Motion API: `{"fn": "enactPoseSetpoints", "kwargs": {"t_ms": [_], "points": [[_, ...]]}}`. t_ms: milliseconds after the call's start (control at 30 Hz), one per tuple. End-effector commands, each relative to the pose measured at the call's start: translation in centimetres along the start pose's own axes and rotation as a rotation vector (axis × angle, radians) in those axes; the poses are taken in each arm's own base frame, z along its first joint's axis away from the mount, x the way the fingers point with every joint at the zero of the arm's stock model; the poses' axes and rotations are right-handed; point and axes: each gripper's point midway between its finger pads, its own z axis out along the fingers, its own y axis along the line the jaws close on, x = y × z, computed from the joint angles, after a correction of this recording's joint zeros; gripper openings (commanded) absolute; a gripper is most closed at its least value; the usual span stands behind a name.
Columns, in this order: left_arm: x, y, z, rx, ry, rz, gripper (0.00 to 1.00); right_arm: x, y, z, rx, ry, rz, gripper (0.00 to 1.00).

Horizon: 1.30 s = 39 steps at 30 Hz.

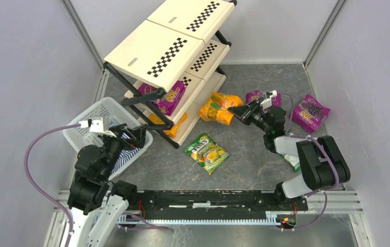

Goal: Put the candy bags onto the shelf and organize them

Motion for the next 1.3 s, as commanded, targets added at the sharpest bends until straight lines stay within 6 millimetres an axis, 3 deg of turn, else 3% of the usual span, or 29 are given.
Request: {"fn": "enactPoseSetpoints", "kwargs": {"t_ms": [0,367,567,667,933,1100,1267], "points": [[-0.8,-0.2,0.1,0.016,-0.026,0.055,1.00,-4.0,6.7,2.1,-0.231,-0.081,-0.062,0.00],[-0.7,-0.1,0.2,0.016,-0.024,0.055,1.00,-6.2,7.8,10.2,-0.353,-0.101,-0.025,0.00],[-0.7,-0.1,0.3,0.014,-0.019,0.056,1.00,-5.2,7.4,15.9,-0.376,-0.084,-0.016,0.01],[-0.6,-0.1,0.3,0.013,-0.017,0.056,1.00,-4.4,6.9,17.9,-0.388,-0.087,-0.017,0.01],[0.0,-0.1,0.9,0.013,0.012,0.058,1.00,-0.5,4.9,20.2,-0.402,-0.080,0.038,0.01],[0.5,-0.1,1.4,0.012,0.041,0.061,1.00,1.9,3.7,19.4,-0.366,-0.058,0.031,0.01],[0.4,0.2,1.5,-0.005,0.036,0.059,1.00,2.3,2.6,18.0,-0.322,-0.080,0.023,0.02]]}}
